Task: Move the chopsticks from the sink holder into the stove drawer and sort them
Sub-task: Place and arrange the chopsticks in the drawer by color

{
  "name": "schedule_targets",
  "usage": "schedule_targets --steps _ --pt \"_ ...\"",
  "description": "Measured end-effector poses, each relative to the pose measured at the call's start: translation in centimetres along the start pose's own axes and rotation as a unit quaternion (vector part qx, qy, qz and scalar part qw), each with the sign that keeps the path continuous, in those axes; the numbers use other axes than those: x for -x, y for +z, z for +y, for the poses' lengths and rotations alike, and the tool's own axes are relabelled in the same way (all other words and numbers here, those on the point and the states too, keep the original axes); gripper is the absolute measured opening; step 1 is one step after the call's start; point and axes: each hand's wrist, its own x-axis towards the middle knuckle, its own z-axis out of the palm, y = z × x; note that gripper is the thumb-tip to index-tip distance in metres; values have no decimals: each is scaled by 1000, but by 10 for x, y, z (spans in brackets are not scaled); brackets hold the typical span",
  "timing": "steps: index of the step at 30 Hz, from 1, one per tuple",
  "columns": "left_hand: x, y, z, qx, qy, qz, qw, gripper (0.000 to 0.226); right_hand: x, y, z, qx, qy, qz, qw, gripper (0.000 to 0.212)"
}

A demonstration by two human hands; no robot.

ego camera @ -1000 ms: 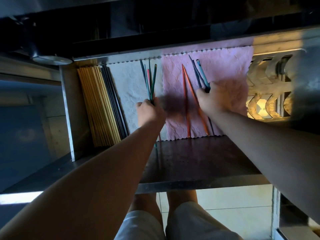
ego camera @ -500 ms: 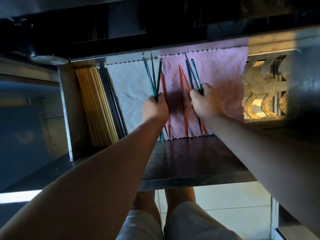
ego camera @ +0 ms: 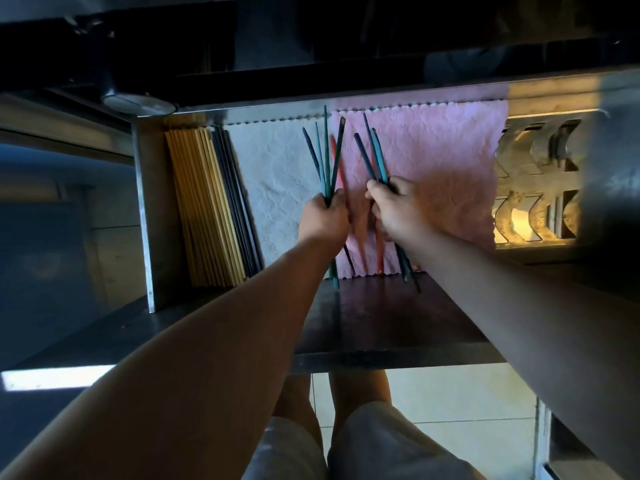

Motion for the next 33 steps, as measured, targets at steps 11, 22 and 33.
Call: schedule_targets --steps 11,22,33 --pt "-5 -58 -19 24 11 42 999 21 10 44 -6 34 32 -30 998 28" --pt "-28 -105 -38 58 -73 19 995 26 14 126 -24 128 97 -52 986 28" --pt "-33 -129 -41 -188 27 37 981 20 14 133 -24 191 44 -17 980 19"
